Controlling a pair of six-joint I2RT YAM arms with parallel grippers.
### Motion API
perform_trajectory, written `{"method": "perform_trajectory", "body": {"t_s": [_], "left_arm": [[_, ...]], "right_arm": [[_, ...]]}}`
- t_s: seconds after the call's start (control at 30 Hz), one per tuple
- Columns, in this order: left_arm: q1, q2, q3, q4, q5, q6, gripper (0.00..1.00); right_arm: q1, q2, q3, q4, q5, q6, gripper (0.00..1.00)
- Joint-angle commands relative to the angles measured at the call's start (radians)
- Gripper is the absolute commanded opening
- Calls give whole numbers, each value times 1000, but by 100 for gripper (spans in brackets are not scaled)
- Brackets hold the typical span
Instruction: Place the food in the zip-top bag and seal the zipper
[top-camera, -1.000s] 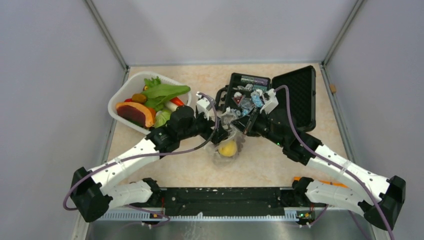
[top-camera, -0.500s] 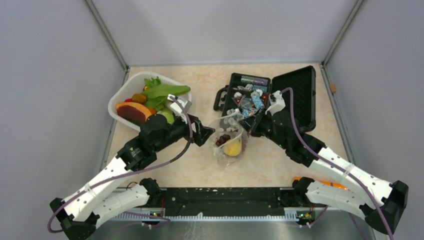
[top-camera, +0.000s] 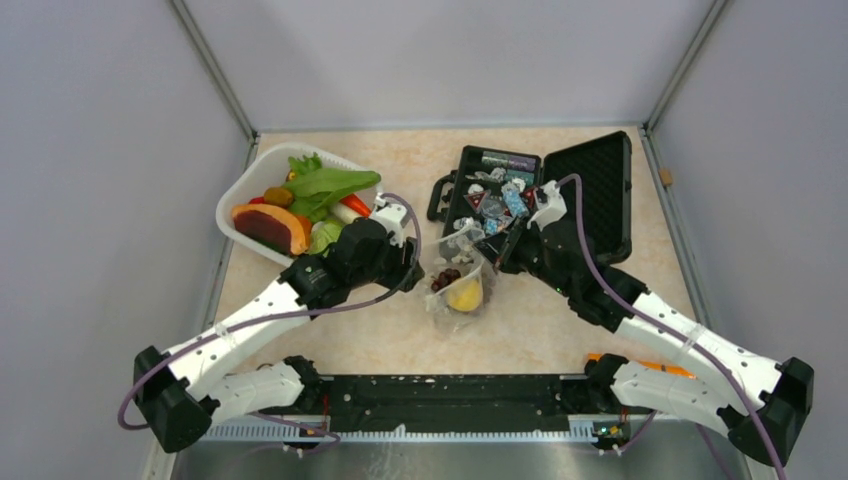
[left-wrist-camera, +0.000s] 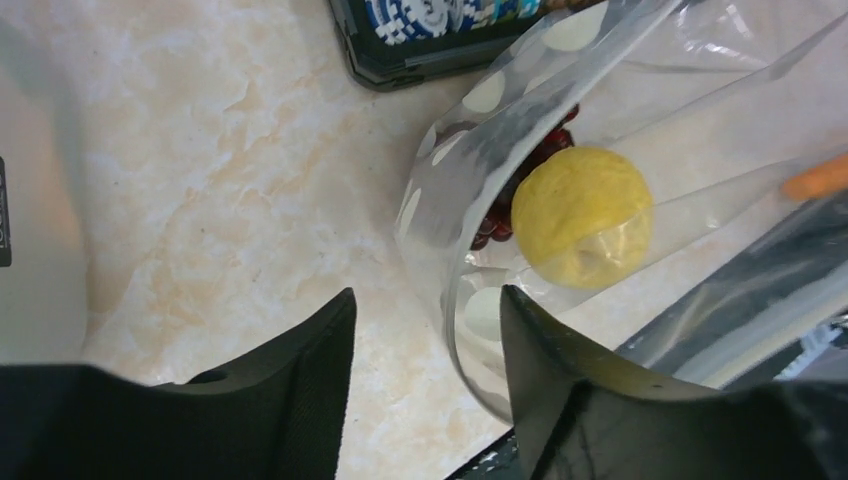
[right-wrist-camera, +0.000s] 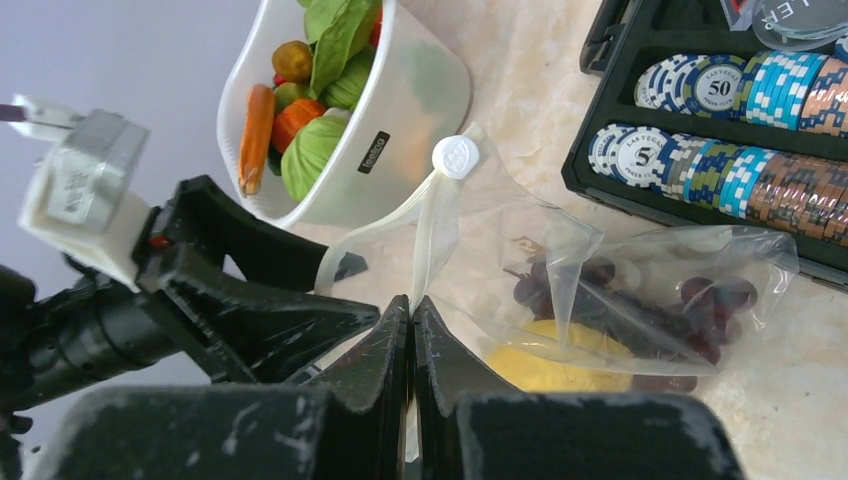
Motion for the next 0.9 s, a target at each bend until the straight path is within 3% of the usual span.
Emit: {"method": "perform_trajectory", "body": {"t_s": [0.0,0.1,0.2,0.33,0.4,0.53,0.6,0.67,0.73,0.87], "left_arm": [[-3,65,52,-10,13,-25,46],[-3,69,63,21,60,-13,22],[-3,50,85,29,49,11,2],[-3,-20,120,81,85,44,0],[-3,-72,132,136,125,39,0],[-3,-145,128,234,151,36,0],[-4,-123,113,215,120,67,0],[-1,-49,82,194,54,70,0],[-2,15,77,169,100,42,0],[-3,78,38,256,169,-21,0]], "right_arm": [[-10,9,11,34,-15,-18,2],[-10,8,10,34,-25,-22,2],[-10,-2,19,120,-131,-97,1],[-4,-43,84,261,-346,-214,0],[-1,-68,106,283,-379,-256,0],[0,-46,170,24,-100,-279,0],[-1,-27,159,-3,-95,-283,0],[-1,-57,102,160,-227,-269,0],[10,-112,53,306,-254,-251,0],[19,-82,154,201,-388,-371,0]]}}
